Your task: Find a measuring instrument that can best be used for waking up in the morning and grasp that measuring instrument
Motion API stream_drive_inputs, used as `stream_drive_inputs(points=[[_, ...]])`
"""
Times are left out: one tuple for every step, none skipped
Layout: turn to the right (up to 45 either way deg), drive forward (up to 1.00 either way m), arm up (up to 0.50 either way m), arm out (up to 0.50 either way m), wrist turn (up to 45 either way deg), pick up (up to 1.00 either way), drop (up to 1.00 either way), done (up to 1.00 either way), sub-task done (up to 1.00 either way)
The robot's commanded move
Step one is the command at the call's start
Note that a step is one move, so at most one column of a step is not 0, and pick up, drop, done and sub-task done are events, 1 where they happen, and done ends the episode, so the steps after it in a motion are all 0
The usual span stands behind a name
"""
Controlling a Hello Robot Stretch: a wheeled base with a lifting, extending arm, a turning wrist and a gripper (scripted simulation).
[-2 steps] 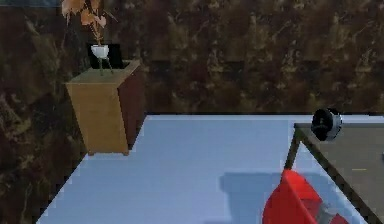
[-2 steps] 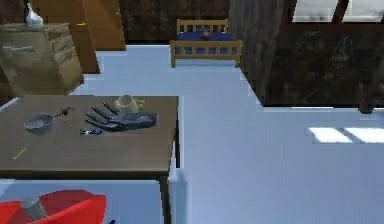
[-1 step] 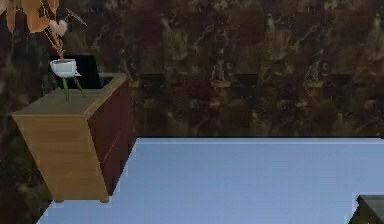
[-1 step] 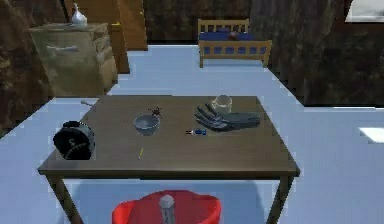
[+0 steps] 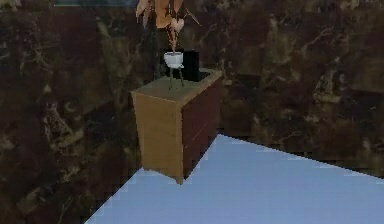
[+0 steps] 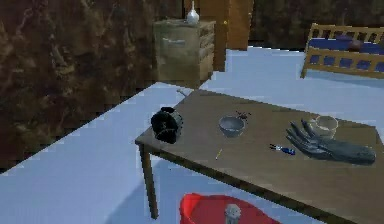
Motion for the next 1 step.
stream_drive_inputs(points=[[45.0,0.0,0.0,0.0,0.0,0.0,0.0,0.0,0.0]])
